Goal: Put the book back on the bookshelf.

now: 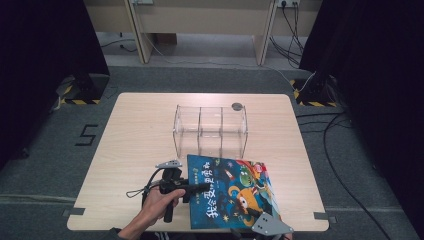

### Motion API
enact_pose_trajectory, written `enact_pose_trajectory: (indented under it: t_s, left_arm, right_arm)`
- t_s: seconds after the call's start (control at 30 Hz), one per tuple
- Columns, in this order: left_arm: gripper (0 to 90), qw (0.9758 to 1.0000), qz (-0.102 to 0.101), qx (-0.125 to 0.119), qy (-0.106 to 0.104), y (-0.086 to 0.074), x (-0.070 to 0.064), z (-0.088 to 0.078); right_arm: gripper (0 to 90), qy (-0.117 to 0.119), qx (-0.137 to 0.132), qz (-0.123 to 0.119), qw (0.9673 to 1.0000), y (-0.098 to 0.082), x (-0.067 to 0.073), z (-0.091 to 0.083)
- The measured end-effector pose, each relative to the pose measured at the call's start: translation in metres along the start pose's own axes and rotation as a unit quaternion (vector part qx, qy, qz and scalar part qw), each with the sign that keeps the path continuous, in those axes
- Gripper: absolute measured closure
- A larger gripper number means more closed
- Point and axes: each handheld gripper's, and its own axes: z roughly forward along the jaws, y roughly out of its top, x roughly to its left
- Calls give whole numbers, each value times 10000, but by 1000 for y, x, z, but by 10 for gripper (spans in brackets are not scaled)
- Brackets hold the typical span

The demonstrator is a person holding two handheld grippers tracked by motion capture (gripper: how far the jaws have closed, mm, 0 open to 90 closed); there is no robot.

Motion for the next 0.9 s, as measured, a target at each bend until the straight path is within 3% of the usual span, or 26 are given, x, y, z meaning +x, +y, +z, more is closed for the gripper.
enact_pose_trajectory:
  t_s: [0.33, 0.37, 0.57, 0.9]
  left_arm:
    - [566, 10000, 41, -47, 44, -1, -5, -1]
    - [566, 10000, 54, -60, 56, -1, -7, -1]
    - [568, 9999, 54, -69, 57, -3, -10, -1]
    - [569, 10000, 57, -26, 4, -6, -16, 0]
  right_arm:
    - [218, -312, -39, -324, 9990, 4, 10, 7]
    - [218, -390, -53, -454, 9982, 6, 12, 9]
    - [204, -553, -52, -618, 9965, 8, 18, 13]
    - [196, -1004, -67, -1063, 9892, 16, 33, 26]
